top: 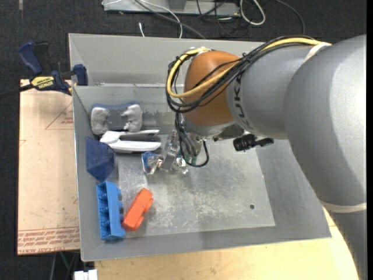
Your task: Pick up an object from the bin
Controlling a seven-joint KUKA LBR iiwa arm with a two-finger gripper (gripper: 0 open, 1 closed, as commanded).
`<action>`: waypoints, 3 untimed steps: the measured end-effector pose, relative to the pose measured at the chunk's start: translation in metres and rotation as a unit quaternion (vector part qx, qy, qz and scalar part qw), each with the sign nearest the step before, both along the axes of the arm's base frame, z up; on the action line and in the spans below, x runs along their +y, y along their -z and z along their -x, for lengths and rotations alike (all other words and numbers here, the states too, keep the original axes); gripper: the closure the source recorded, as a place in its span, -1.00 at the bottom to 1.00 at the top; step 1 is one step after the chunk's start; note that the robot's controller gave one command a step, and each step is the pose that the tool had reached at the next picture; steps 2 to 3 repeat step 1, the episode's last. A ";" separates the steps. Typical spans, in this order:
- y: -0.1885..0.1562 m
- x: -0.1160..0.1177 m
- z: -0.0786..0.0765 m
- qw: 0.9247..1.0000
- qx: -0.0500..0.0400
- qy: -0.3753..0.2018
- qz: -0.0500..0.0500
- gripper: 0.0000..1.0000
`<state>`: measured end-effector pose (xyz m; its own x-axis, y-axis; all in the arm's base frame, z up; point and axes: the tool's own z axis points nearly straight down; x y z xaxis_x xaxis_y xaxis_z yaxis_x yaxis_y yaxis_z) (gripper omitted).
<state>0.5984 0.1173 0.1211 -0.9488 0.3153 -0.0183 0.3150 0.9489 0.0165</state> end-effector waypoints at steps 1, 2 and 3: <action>-0.035 0.000 0.000 1.000 0.000 -0.001 0.000 1.00; -0.035 0.000 0.000 1.000 0.000 -0.001 0.000 1.00; -0.035 0.000 0.000 1.000 0.000 -0.001 0.000 1.00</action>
Offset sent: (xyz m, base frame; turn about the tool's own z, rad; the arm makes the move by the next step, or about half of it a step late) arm 0.0000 0.0000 0.0472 -0.0011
